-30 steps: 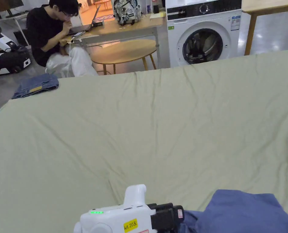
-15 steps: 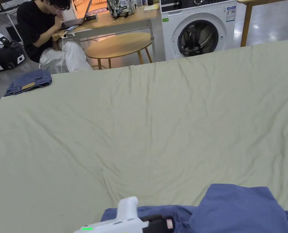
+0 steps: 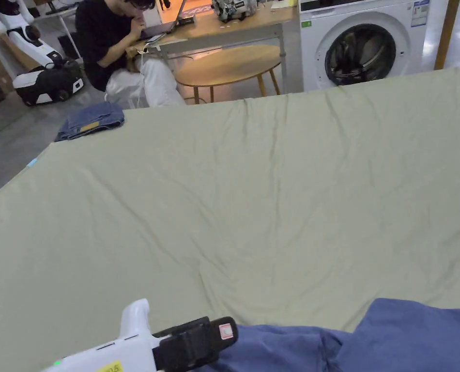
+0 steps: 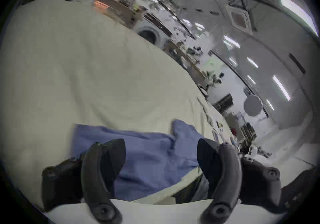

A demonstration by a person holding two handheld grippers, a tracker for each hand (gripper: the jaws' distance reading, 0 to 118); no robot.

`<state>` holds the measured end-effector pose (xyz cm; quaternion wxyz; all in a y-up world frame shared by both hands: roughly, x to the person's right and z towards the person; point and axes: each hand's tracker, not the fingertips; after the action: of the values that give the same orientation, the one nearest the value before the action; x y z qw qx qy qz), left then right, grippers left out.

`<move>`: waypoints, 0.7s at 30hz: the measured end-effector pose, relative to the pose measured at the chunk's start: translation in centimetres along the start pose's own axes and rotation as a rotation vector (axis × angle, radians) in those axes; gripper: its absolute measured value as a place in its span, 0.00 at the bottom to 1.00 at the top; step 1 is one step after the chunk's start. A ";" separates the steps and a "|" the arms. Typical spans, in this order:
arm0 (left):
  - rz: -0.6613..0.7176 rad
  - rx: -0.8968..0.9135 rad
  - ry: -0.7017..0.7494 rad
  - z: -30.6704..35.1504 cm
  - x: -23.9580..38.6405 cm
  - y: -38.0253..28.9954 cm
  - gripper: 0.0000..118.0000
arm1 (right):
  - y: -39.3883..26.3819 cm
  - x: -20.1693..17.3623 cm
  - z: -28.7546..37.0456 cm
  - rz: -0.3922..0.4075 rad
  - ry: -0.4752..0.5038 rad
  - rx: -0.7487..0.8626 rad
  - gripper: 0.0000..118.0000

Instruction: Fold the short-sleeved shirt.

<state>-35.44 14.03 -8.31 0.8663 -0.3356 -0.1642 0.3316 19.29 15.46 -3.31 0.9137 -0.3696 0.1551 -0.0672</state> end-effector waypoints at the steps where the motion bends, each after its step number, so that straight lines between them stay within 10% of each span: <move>1: 0.031 0.017 0.051 0.6 -1.7 0.0 0.73 | -0.2 0.1 -0.2 -0.023 0.023 -0.005 0.00; 7: 0.374 0.003 -0.088 -1.5 -7.9 -3.1 0.71 | -0.5 -0.4 -0.1 0.000 -0.003 -0.021 0.00; 13: 0.342 -0.007 -0.102 -5.3 -5.8 -5.5 0.08 | 0.3 -0.5 0.6 -0.012 -0.007 0.004 0.00; 21: 0.316 0.189 -0.046 2.7 -2.0 -1.2 0.06 | 0.5 0.2 0.6 -0.036 -0.001 0.019 0.00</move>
<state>-37.74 13.29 -5.65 0.8272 -0.2667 -0.0974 0.4850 19.68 16.17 -3.36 0.9158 -0.3638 0.1474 -0.0850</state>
